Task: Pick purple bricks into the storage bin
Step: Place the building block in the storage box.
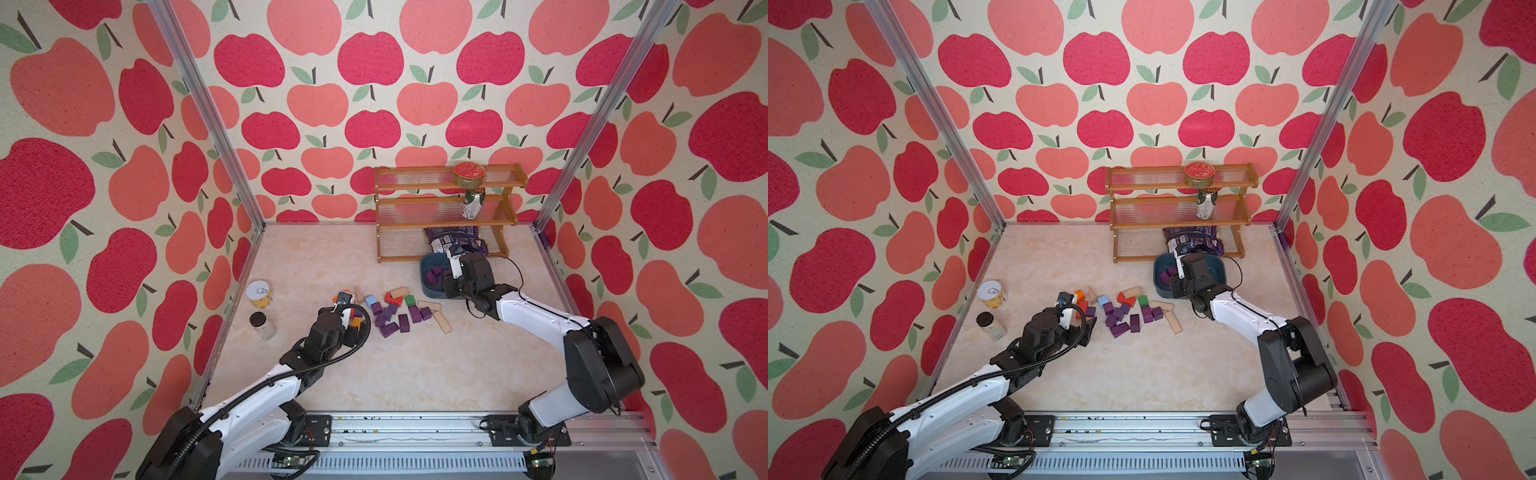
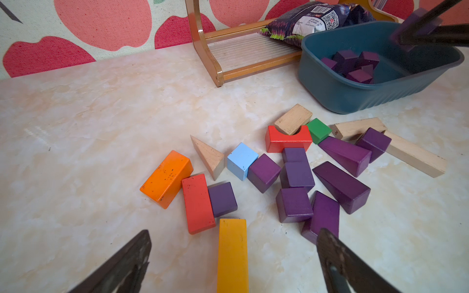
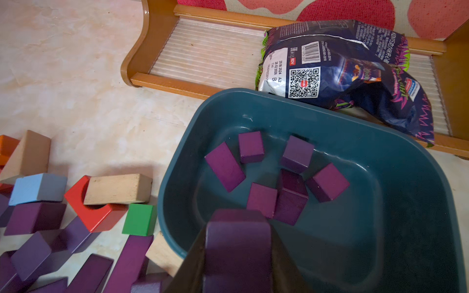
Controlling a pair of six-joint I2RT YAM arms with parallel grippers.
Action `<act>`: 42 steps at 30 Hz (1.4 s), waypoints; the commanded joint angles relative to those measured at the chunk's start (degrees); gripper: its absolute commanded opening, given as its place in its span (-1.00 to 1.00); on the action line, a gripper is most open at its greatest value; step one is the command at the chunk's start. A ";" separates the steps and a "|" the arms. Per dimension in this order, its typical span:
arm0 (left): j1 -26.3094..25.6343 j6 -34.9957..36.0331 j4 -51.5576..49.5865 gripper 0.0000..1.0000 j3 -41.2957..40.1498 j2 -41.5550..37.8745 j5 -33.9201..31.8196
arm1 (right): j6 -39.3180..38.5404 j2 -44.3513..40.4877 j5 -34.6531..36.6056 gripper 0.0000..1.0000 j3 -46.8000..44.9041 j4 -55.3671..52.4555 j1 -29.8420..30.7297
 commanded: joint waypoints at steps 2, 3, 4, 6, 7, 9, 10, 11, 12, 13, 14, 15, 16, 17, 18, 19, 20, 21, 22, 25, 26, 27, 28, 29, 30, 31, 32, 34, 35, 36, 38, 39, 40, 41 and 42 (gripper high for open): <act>0.33 0.19 -0.84 0.99 1.35 0.08 -0.04 | 0.62 3.46 -0.61 -0.32 3.59 -0.38 -1.56; 0.33 0.20 -0.79 0.99 1.38 0.07 -0.04 | 0.47 4.10 -0.50 -0.23 4.04 -0.76 -1.75; 0.28 0.19 -0.81 0.99 1.40 0.03 -0.04 | 0.10 4.68 -0.22 -0.09 4.66 -1.39 -1.85; 0.33 0.23 -0.84 0.99 1.38 0.06 -0.16 | -0.85 5.49 0.67 -0.04 6.02 -3.20 -1.85; 0.33 0.19 -0.79 0.99 1.40 0.08 -0.15 | -1.16 5.61 1.13 -0.01 6.36 -3.63 -1.85; 0.33 0.19 -0.82 0.99 1.39 -0.02 -0.16 | -1.30 5.15 2.25 0.14 6.04 -3.67 -1.87; 0.33 0.24 -0.84 0.99 1.36 -0.01 -0.06 | -1.31 4.91 2.50 0.16 5.73 -3.41 -1.85; 0.32 0.22 -0.82 0.99 1.40 -0.01 -0.04 | -1.46 4.49 2.49 0.16 5.35 -3.19 -1.85; 0.33 0.22 -0.82 0.99 1.34 0.04 0.05 | -1.72 3.90 2.26 0.16 5.11 -3.12 -1.86; 0.29 0.23 -0.88 0.99 1.39 -0.02 0.05 | -1.83 3.48 1.94 0.15 4.83 -3.17 -1.86; 0.33 0.19 -0.88 0.99 1.34 -0.01 0.13 | -1.83 2.88 1.73 0.16 4.61 -3.17 -1.85; 0.33 0.19 -0.93 0.99 1.38 -0.01 0.13 | -1.67 2.27 1.52 0.16 4.34 -3.17 -1.77; 0.33 0.14 -0.69 0.99 1.39 0.01 0.14 | -1.27 1.82 1.35 0.16 4.18 -3.41 -1.72; 0.33 0.13 -0.62 0.99 1.37 0.08 0.22 | -0.88 1.14 0.84 0.16 4.07 -3.69 -1.63; 0.32 0.20 -0.58 0.99 1.38 0.16 0.26 | -0.80 0.51 0.27 0.15 3.90 -3.99 -1.43; 0.33 0.14 -0.60 0.99 1.35 0.20 0.31 | -0.84 -0.18 -0.02 0.15 3.72 -4.19 -1.06; 0.27 0.12 -0.63 0.99 1.45 0.33 0.31 | -1.04 -0.87 0.01 0.16 3.37 -4.39 -0.49; 0.33 0.11 -0.60 0.99 1.41 0.33 0.31 | -1.33 -1.61 0.20 0.16 3.02 -4.56 0.15; 0.32 0.11 -0.63 0.99 1.45 0.34 0.31 | -1.61 -2.27 0.45 0.17 2.72 -4.73 0.70; 0.27 0.10 -0.73 0.99 1.46 0.34 0.31 | -1.66 -4.28 0.17 0.20 1.53 -5.10 2.15; 0.33 0.10 -0.69 0.99 1.48 0.34 0.31 | -1.61 -5.04 -0.11 0.20 0.98 -5.10 2.63; 0.28 0.19 -0.73 0.99 1.39 0.32 0.25 | -1.52 -5.85 -0.46 0.20 0.32 -5.11 3.16; 0.33 0.20 -0.69 0.99 1.41 0.34 0.15 | -1.57 -6.61 -0.58 0.20 -0.49 -4.90 3.72; 0.33 0.25 -0.64 0.99 1.45 0.34 -0.03 | -1.65 -7.50 -0.80 0.20 -1.58 -4.52 4.37; 0.32 0.28 -0.82 0.99 1.46 0.34 -0.19 | -1.94 -8.42 -1.17 0.21 -2.78 -3.91 4.96; 0.30 0.20 -0.84 0.99 1.40 0.27 -0.21 | -2.05 -8.95 -1.54 0.21 -3.89 -3.19 5.44; 0.33 0.19 -0.63 0.99 1.33 0.25 -0.15 | -2.53 -9.36 -2.47 0.23 -5.04 -2.16 5.64; 0.25 0.10 -0.23 0.99 1.33 0.41 0.26 | -3.72 -9.23 -4.06 0.24 -6.08 -1.62 5.79; 0.33 0.24 -0.22 0.99 1.36 0.59 0.44 | -3.70 -9.16 -3.83 0.24 -6.07 -2.07 5.75; 0.33 0.27 -0.06 0.99 1.40 0.81 0.49 | -3.35 -9.04 -3.66 0.24 -6.11 -2.43 5.87; 0.33 0.43 0.28 0.99 1.49 1.26 0.49 | -2.74 -9.53 -4.17 0.24 -7.42 -1.51 5.94; 0.33 0.55 0.39 0.99 1.65 1.62 0.46 | -2.31 -9.93 -4.42 0.26 -8.81 0.09 6.05; 0.32 0.58 0.42 0.99 1.80 1.87 0.49 | -2.19 -10.06 -5.19 0.27 -10.01 1.67 6.04; 0.33 0.60 0.41 0.99 1.98 2.22 0.49 | -2.71 -10.07 -6.18 0.28 -11.25 3.45 6.05; 0.33 0.63 0.32 0.99 2.06 2.59 0.49 | -3.41 -9.81 -6.78 0.29 -12.14 4.71 6.00</act>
